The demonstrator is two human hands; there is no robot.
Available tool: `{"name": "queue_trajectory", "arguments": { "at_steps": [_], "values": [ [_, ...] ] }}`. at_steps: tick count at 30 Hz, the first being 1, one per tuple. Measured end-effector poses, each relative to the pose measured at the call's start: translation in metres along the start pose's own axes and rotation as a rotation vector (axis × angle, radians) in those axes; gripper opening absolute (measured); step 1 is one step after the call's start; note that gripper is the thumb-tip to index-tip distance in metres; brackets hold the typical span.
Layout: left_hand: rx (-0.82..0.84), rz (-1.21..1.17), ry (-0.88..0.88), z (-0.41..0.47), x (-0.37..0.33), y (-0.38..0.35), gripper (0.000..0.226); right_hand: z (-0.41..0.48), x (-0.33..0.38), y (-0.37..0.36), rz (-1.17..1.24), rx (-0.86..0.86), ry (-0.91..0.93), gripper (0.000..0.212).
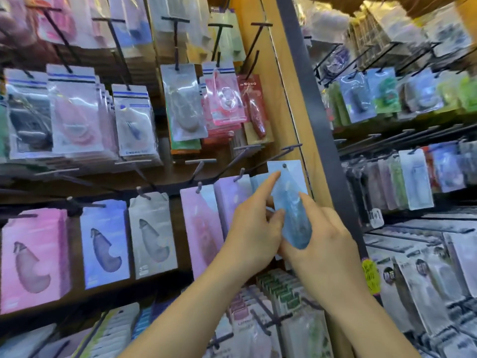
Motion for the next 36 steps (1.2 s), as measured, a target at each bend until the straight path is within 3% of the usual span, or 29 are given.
{"name": "queue_trajectory", "arguments": {
  "at_steps": [6, 11, 16, 22, 24, 28, 33, 36],
  "values": [
    [-0.023, 0.083, 0.016, 0.011, 0.004, -0.003, 0.063, 0.016, 0.003, 0.001, -0.025, 0.035, 0.026, 0.07],
    [0.016, 0.143, 0.003, 0.016, -0.004, -0.007, 0.062, 0.02, 0.004, 0.008, -0.068, 0.081, 0.038, 0.053],
    [0.007, 0.13, 0.025, 0.011, -0.006, -0.008, 0.061, 0.019, 0.005, 0.012, -0.118, 0.154, 0.042, 0.053],
    [-0.026, 0.112, 0.037, 0.015, -0.003, -0.006, 0.043, 0.027, 0.009, 0.013, -0.154, 0.221, 0.075, 0.037],
    [0.003, 0.185, 0.062, 0.017, 0.006, -0.007, 0.052, 0.029, 0.006, 0.009, -0.191, 0.228, 0.088, 0.032],
    [0.079, 0.315, 0.119, 0.02, 0.019, -0.007, 0.062, 0.022, 0.001, 0.002, -0.306, 0.148, 0.159, 0.056],
    [0.304, 0.897, 0.039, 0.024, 0.017, -0.016, 0.072, 0.024, -0.001, -0.024, -0.287, 0.092, 0.229, 0.068],
    [0.357, 1.038, -0.004, 0.024, 0.018, -0.019, 0.072, 0.029, -0.005, -0.034, -0.267, 0.082, 0.2, 0.064]
  ]
}}
Point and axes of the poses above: each hand's wrist, its own z-axis towards the middle knuckle, its own y-axis out of the back of the hand, x = y × z, the point moved 8 cm from there along z, towards the middle knuckle, and after that the axes turned 15 degrees about -y, right-handed, at the moved point
